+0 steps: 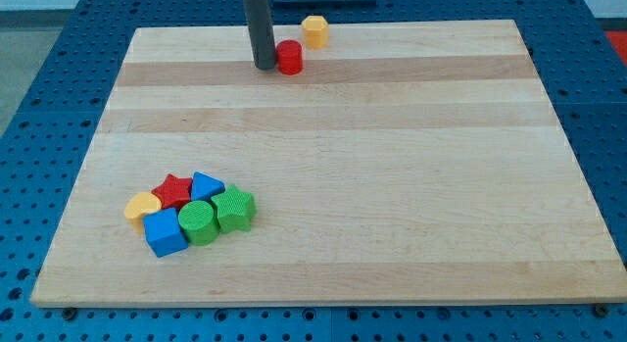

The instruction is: Move the red circle towards the yellow hexagon

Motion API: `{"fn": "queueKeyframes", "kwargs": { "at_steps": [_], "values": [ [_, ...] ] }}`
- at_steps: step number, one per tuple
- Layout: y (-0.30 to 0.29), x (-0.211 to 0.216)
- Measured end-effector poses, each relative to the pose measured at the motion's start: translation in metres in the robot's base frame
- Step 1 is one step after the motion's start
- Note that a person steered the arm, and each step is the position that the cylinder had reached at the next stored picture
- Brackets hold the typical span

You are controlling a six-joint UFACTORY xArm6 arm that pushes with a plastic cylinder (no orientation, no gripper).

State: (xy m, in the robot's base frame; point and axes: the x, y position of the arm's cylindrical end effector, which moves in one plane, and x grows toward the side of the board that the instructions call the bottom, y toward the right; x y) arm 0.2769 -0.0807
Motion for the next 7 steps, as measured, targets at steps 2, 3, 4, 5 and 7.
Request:
{"fn": "queueKeyframes", "kwargs": {
  "at_steps": [2, 3, 4, 5, 7],
  "values": [
    [0.039, 0.000],
    [0.063, 0.000],
    [0.077, 0.000],
    [0.093, 0.009],
    [0.113, -0.003]
  ]
}}
